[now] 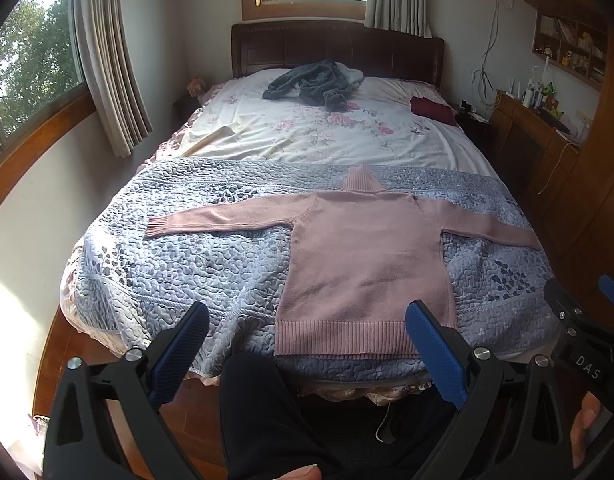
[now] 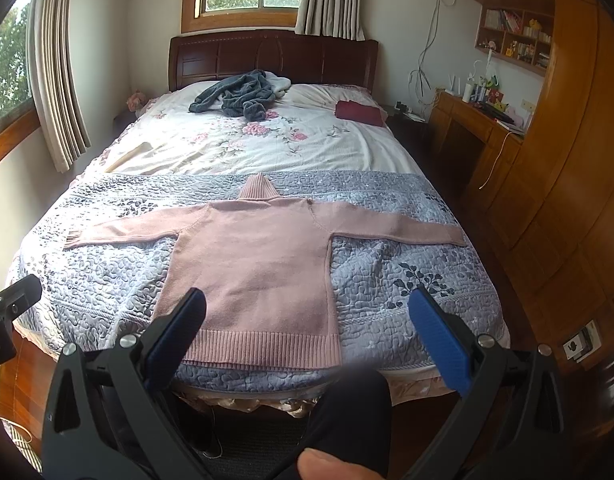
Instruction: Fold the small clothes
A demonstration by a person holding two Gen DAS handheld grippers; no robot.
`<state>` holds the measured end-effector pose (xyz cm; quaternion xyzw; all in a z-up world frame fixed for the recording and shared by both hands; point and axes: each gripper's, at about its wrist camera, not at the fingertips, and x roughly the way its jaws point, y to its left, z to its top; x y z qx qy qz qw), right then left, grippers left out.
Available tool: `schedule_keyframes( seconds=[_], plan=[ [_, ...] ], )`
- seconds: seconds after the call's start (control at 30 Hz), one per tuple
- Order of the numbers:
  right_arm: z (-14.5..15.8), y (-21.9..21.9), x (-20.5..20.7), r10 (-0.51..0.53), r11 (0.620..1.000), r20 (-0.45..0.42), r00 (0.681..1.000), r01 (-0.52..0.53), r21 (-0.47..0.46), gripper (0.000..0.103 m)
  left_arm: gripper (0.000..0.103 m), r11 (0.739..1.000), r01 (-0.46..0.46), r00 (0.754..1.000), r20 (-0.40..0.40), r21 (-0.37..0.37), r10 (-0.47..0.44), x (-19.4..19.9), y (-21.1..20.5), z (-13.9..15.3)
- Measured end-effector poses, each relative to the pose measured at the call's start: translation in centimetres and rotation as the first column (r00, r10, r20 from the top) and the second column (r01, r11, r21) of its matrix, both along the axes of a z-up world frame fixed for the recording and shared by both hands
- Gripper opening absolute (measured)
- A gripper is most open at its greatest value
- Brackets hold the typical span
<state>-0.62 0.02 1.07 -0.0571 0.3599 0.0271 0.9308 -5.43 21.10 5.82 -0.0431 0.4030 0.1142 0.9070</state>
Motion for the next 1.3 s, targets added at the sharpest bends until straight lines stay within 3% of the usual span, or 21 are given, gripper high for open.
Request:
schedule_keyframes(
  seconds=[1.07,1.17,1.23,1.3],
  plan=[
    [-0.7,-0.2,0.5,-0.01,1.0,-0.012,1.0,0.01,-0.002,0.1,0.099,1.0,-0.003,1.0,0.017,-0.023,0.003,0.3,0.5,-0.8],
    [-1.8,-0.9,2.0,0.04,0.999,0.03,0.999,-0.04,0.016,0.1,0.099,0.998,0.021,0.996,0.086,-0.065,-0.016,1.1,1.6,-2.3],
    [-3.3,-2.4,3.4,0.096,0.991,0.053,0.994,-0.101,0.09,0.1,0.099,0.984,0.071,0.991,0.122,-0.163,-0.052,1.9,2.8,-4.3],
    [-5.5,-4.8,6.0,0.087,0.985,0.017,0.996,-0.089,0.147,0.1,0.099,0.954,0.122,0.986,0.147,-0.273,-0.084,2.9,4.1,-6.2]
  ],
)
